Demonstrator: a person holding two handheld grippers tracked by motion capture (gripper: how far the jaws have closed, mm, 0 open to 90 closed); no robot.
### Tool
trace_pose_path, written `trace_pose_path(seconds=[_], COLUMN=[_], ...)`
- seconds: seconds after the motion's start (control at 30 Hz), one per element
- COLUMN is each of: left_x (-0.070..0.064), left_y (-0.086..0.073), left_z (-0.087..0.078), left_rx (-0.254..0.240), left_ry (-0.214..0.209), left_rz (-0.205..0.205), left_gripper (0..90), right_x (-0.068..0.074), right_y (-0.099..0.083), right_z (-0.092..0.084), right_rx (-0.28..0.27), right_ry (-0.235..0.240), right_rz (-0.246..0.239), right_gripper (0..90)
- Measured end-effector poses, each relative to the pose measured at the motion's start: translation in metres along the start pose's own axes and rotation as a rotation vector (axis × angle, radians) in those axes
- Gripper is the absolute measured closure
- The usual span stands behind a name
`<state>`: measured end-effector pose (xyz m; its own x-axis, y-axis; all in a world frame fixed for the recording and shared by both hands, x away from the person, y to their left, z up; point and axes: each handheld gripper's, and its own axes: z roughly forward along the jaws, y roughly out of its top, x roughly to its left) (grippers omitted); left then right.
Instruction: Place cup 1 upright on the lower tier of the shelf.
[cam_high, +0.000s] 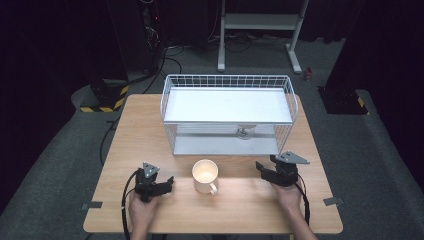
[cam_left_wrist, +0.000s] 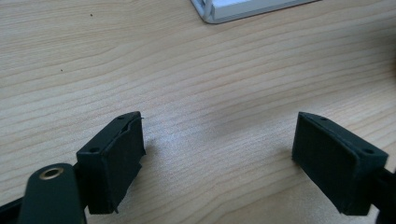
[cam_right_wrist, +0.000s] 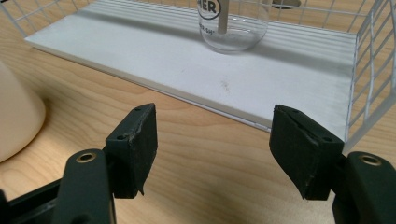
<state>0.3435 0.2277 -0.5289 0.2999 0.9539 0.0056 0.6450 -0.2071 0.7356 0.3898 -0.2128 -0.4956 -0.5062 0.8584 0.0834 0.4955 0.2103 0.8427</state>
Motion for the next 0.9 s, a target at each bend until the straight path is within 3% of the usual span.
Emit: trace_pose_path(seconds=[0.37, 0.9], left_x=[0.0, 0.0], left_y=[0.0, 0.0], left_z=[0.0, 0.0], left_rx=[0.0, 0.0], left_ry=[0.001, 0.001], left_rz=[-0.001, -0.001], left_gripper=[16.8, 16.8], right_x=[0.002, -0.008], right_y=[-0.015, -0.038], right_z=[-0.015, -0.029], right_rx=[-0.006, 0.019], right_ry=[0.005, -0.052], right_rz=[-0.014, -0.038], right_gripper=[32.4, 32.1])
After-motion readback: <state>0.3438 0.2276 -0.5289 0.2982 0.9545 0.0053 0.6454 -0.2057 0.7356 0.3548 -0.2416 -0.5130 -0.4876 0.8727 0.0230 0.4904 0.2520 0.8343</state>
